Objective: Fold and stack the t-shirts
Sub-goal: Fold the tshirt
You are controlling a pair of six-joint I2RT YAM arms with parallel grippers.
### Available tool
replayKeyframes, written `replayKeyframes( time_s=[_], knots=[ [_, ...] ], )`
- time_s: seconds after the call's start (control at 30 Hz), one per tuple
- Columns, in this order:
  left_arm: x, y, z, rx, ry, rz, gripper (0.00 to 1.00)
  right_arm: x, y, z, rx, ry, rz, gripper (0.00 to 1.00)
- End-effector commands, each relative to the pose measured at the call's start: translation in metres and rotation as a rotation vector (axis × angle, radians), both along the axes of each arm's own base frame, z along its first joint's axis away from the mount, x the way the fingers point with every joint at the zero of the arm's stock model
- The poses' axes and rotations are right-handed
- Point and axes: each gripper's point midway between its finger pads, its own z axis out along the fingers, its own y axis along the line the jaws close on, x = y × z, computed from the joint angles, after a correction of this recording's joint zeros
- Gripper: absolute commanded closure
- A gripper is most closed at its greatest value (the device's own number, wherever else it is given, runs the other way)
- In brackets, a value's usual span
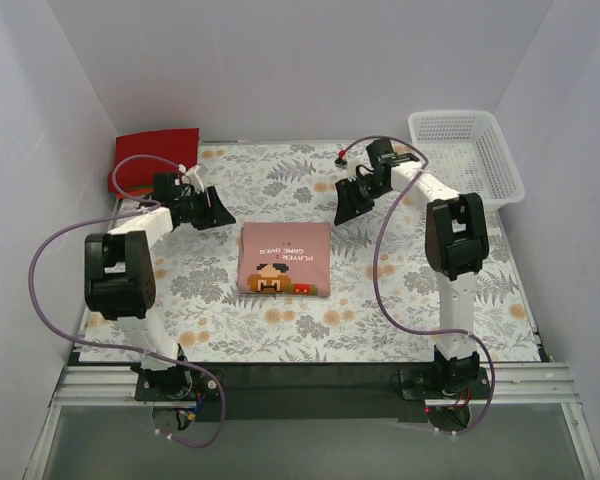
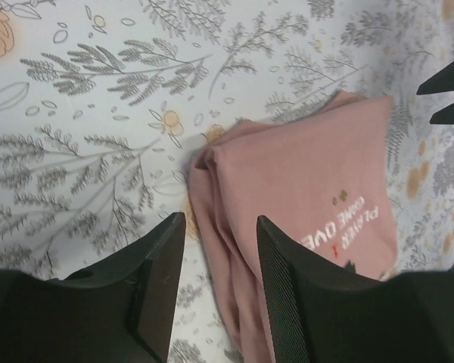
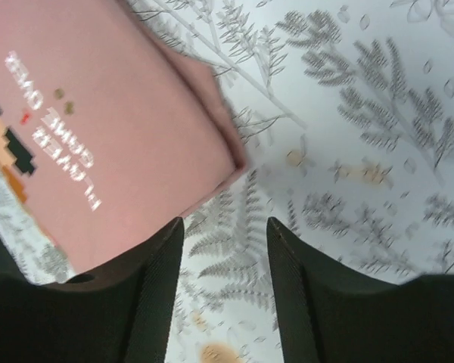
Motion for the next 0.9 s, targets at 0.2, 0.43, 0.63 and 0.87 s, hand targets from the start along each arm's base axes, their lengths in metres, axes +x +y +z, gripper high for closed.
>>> replayKeyframes(
  time_s=[0.2, 0.43, 0.63, 0.87],
  knots=[
    [-0.062, -0.012, 0.025, -0.100, 0.042, -0.042, 0.59, -0.077, 0.016, 0.037, 0.215, 0.183, 0.000, 0.47],
    [-0.072, -0.018, 0.012, -0.118, 0.094, -0.050, 0.59, -0.102, 0.032, 0.005, 0.180, 0.261, 0.025, 0.48],
    [-0.071, -0.023, 0.001, -0.112, 0.125, -0.057, 0.59, -0.103, 0.033, -0.014, 0.149, 0.299, 0.015, 0.51],
    [-0.074, -0.041, -0.006, -0.138, 0.161, -0.100, 0.64, -0.102, 0.033, -0.028, 0.132, 0.329, 0.008, 0.58]
  ],
)
